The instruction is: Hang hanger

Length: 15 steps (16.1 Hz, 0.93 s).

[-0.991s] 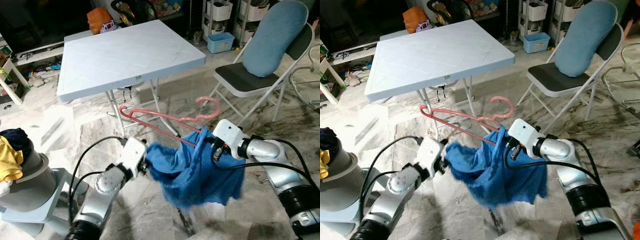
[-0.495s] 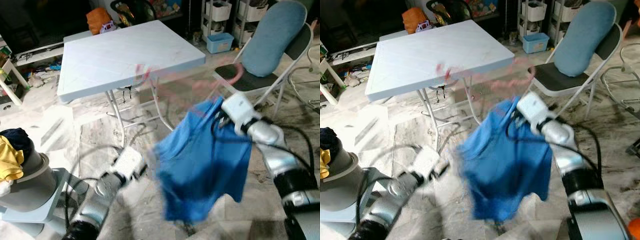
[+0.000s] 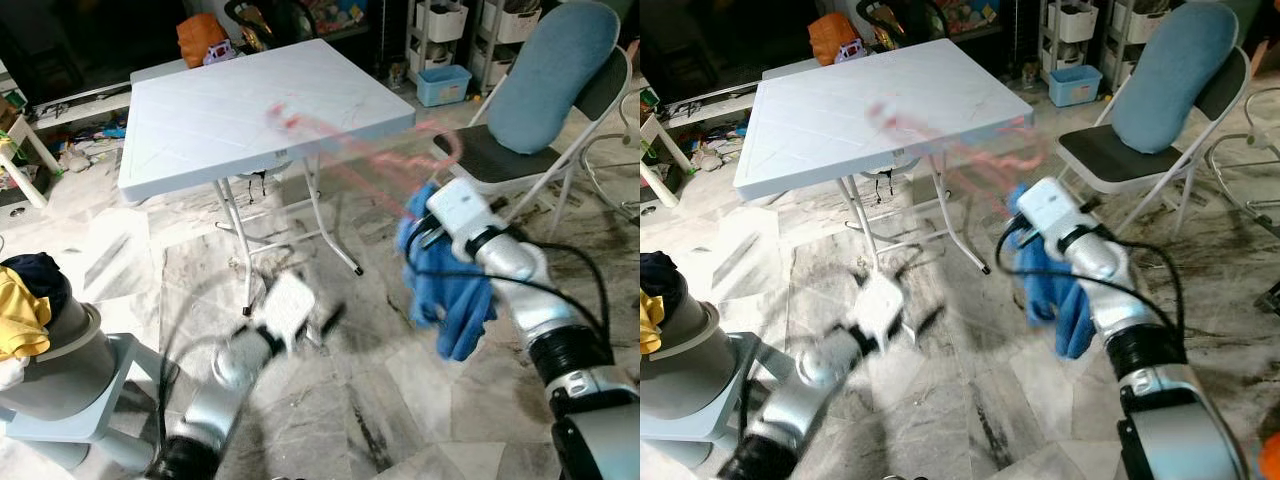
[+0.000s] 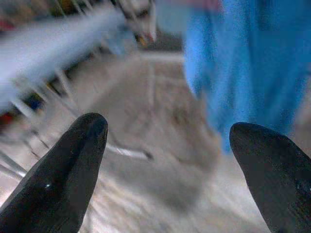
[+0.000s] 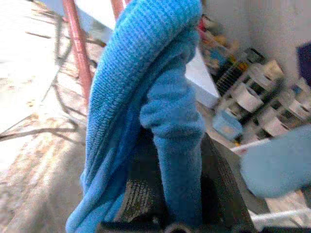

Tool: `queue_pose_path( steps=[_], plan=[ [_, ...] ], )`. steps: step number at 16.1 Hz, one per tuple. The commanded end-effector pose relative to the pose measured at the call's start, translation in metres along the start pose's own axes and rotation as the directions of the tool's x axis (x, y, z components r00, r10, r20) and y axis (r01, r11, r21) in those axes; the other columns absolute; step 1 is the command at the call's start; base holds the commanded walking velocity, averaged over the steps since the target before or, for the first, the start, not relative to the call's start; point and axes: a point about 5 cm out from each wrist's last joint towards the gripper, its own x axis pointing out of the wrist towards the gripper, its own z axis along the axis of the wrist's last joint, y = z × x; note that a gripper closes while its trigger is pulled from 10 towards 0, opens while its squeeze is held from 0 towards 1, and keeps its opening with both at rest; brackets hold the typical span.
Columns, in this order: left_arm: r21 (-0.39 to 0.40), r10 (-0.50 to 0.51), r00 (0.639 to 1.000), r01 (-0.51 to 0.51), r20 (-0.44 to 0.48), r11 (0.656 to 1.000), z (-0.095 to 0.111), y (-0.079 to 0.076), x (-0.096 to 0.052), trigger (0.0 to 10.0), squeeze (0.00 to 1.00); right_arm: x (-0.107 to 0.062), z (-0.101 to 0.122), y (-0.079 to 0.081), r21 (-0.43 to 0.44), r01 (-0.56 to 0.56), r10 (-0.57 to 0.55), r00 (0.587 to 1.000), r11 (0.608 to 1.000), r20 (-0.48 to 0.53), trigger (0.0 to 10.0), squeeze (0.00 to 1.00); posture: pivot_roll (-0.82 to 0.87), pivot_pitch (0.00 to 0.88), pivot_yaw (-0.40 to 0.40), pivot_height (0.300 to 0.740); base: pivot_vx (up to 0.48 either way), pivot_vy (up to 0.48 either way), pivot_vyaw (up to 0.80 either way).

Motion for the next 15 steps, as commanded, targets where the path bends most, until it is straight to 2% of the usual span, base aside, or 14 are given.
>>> queue_pose_path(
  steps=[1, 2, 3, 4, 7, 9, 10, 11, 12, 14, 15],
  plan=[
    [0.034, 0.04, 0.999, -0.041, 0.036, 0.999, 0.005, 0.014, -0.007, 10.0, 1.0, -0.006, -0.005, 0.008, -0.057, -0.106, 0.106, 0.994, 0.993, 0.0, 10.0, 0.0, -0.12, 0.0, 0.117, 0.74, 0.0, 0.0, 0.0],
    [0.05, 0.034, 0.998, -0.037, 0.059, 0.998, 0.009, 0.015, -0.009, 10.0, 1.0, -0.01, -0.01, 0.011, -0.041, -0.167, 0.167, 0.986, 0.985, -0.013, 10.0, 0.0, -0.12, 0.0, 0.115, 0.74, 0.0, 0.0, 0.0],
    [0.019, -0.036, 0.995, 0.034, 0.094, 0.999, 0.014, 0.011, -0.014, 10.0, 1.0, -0.022, -0.024, 0.012, -0.022, -0.246, 0.245, 0.968, 0.969, -0.049, 10.0, 0.0, -0.12, 0.0, 0.111, 0.74, 0.0, 0.0, 0.0],
    [-0.005, -0.073, 0.992, 0.074, 0.099, 0.997, 0.015, 0.008, -0.017, 10.0, 1.0, -0.026, -0.029, 0.011, -0.043, -0.256, 0.253, 0.965, 0.966, -0.069, 10.0, 0.0, -0.12, 0.0, 0.111, 0.74, 0.0, 0.0, 0.0],
    [0.016, -0.215, 0.975, 0.215, 0.056, 0.977, 0.008, -0.01, -0.026, 10.0, 1.0, -0.038, -0.045, 0.005, -0.116, -0.32, 0.304, 0.942, 0.94, -0.14, 10.0, 0.0, -0.13, 0.0, 0.114, 0.74, 0.0, 0.0, 0.0],
    [-0.024, -0.248, 0.968, 0.25, 0.046, 0.968, 0.006, -0.011, -0.028, 10.0, 1.0, -0.047, -0.048, 0.011, -0.15, -0.444, 0.422, 0.893, 0.884, -0.154, 10.0, 0.0, -0.13, 0.0, 0.116, 0.74, 0.0, 0.0, 0.0],
    [-0.093, -0.278, 0.96, 0.281, 0.042, 0.955, 0.007, -0.009, -0.028, 10.0, 0.98, -0.051, -0.049, 0.012, -0.176, -0.492, 0.469, 0.869, 0.853, -0.158, 10.0, 0.0, -0.13, 0.0, 0.115, 0.74, 0.0, 0.0, 0.0],
    [-0.07, -0.295, 0.954, 0.298, 0.055, 0.952, 0.013, -0.006, -0.027, 10.0, 0.23, -0.055, -0.051, 0.011, -0.207, -0.536, 0.505, 0.843, 0.819, -0.183, 10.0, 0.0, -0.13, 0.0, 0.115, 0.74, 0.0, 0.0, 0.0],
    [-0.071, -0.301, 0.952, 0.304, 0.056, 0.95, 0.016, -0.002, -0.027, 10.0, 0.07, -0.057, -0.053, 0.009, -0.234, -0.554, 0.517, 0.832, 0.799, -0.202, 10.0, 0.0, -0.13, 0.0, 0.115, 0.74, 0.0, 0.0, 0.0],
    [-0.065, -0.307, 0.95, 0.311, 0.057, 0.948, 0.02, 0.007, -0.025, 10.0, 0.16, -0.061, -0.054, 0.004, -0.269, -0.594, 0.554, 0.804, 0.758, -0.215, 10.0, 0.0, -0.13, 0.0, 0.118, 0.74, 0.0, 0.0, 0.0],
    [-0.067, -0.315, 0.948, 0.317, 0.05, 0.946, 0.019, 0.009, -0.025, 10.0, 0.15, -0.061, -0.052, 0.002, -0.272, -0.595, 0.558, 0.804, 0.756, -0.206, 10.0, 0.0, -0.13, 0.0, 0.118, 0.74, 0.0, 0.0, 0.0]
  ],
)
